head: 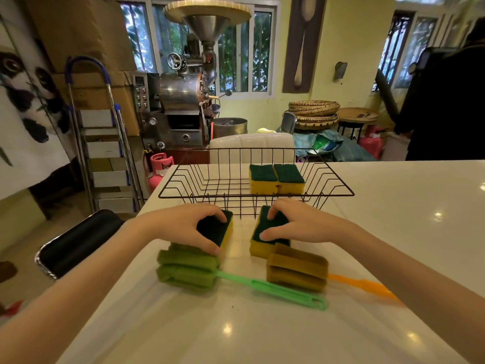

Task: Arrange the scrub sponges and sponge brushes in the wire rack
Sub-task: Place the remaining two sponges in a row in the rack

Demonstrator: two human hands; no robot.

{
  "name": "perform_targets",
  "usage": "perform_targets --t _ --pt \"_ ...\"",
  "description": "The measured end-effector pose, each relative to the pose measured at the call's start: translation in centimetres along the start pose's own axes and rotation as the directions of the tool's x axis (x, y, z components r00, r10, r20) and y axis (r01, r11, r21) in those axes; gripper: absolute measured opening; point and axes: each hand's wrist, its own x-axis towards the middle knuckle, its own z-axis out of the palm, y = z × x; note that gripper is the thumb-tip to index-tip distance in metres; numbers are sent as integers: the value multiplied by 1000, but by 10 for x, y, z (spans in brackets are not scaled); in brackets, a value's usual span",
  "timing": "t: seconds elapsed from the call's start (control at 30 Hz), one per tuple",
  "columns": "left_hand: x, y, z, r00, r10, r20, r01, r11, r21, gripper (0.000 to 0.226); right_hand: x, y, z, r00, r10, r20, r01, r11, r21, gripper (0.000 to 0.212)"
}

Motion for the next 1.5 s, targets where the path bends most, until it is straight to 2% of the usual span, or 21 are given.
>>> perform_targets --t 0.13,0.2,0.37,0.8,0.93,1.13,1.3,1.5 --pt "12 -1 -11 994 -43 100 38 998 58 59 7 -9 -4 996 22 88 -14 996 -84 61" --pt "18 0 -13 991 -11 133 -2 996 94 59 9 -13 -5 993 20 113 -6 992 -123 63" --pt "24 1 -7 999 22 34 -26 993 118 63 11 -15 -4 994 14 112 1 991 -136 62" --pt "2 15 -42 999 47 14 -44 982 -184 63 -1 -12 -27 988 -155 3 152 975 163 49" --pt "-2 14 -61 999 54 -8 -54 947 -316 68 4 -8 -49 984 -166 70 131 924 359 43" --pt "8 7 -94 995 76 -68 -94 941 -325 87 23 0 -85 983 -174 61 125 870 477 38" --pt "32 -2 -113 988 49 -144 -96 937 -337 84 51 5 -104 987 -159 28 121 845 521 36" --pt "71 -26 -126 976 -7 -215 -67 940 -333 91 100 13 -112 987 -153 -41 151 832 534 48"
